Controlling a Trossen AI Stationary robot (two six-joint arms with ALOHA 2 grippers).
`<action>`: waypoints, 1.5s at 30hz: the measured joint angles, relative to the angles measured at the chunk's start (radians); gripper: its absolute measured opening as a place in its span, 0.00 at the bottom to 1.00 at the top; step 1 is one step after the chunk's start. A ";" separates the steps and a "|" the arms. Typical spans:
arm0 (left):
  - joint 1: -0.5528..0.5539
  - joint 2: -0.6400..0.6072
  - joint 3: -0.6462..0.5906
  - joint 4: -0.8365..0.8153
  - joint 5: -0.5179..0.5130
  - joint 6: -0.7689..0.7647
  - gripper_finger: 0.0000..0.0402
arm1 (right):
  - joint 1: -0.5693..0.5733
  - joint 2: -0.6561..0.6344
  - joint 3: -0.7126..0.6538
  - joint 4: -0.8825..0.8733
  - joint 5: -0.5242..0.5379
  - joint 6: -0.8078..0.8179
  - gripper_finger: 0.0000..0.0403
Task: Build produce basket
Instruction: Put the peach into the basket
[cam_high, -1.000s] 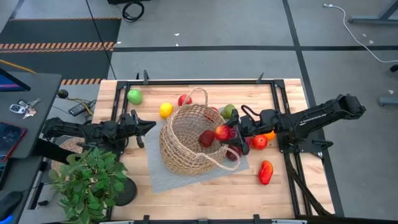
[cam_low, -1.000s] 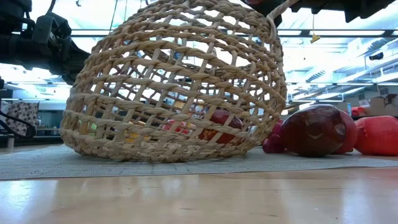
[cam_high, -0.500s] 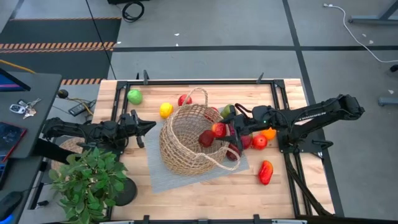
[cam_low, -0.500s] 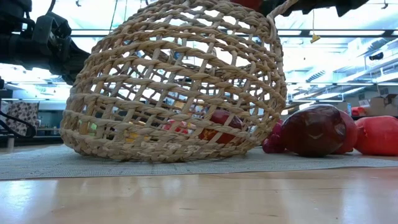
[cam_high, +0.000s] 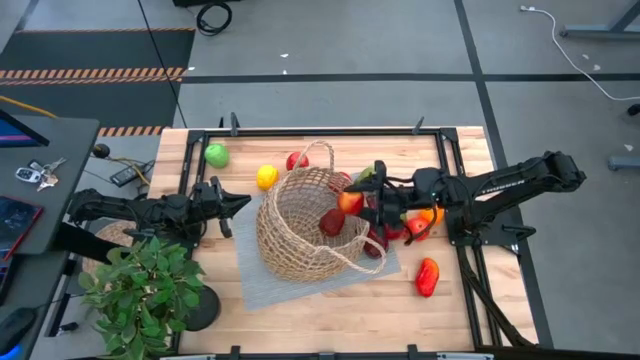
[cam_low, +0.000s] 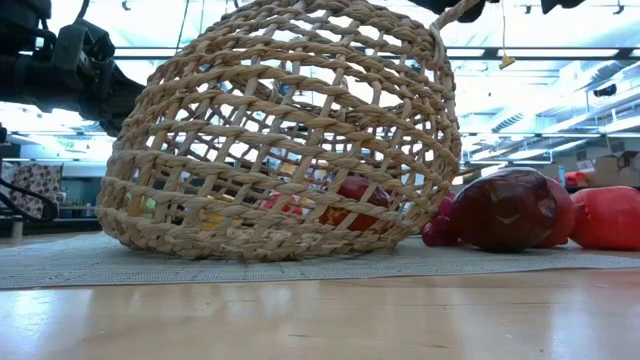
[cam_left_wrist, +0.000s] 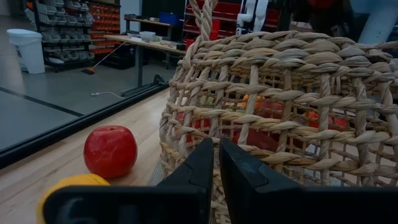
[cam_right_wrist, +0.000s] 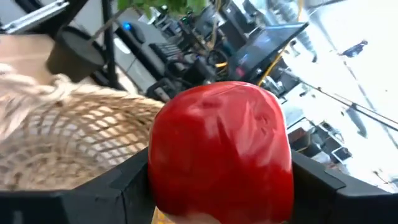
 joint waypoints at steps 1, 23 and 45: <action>0.000 0.000 0.000 0.000 0.000 0.000 0.08 | 0.000 0.007 0.000 0.015 0.012 0.035 0.68; 0.000 0.002 0.000 0.000 0.000 0.000 0.10 | -0.181 0.168 0.283 -0.412 -0.125 0.584 0.68; 0.000 0.019 0.000 0.000 0.000 0.000 0.10 | -0.287 0.353 0.313 -0.420 -0.337 0.581 0.68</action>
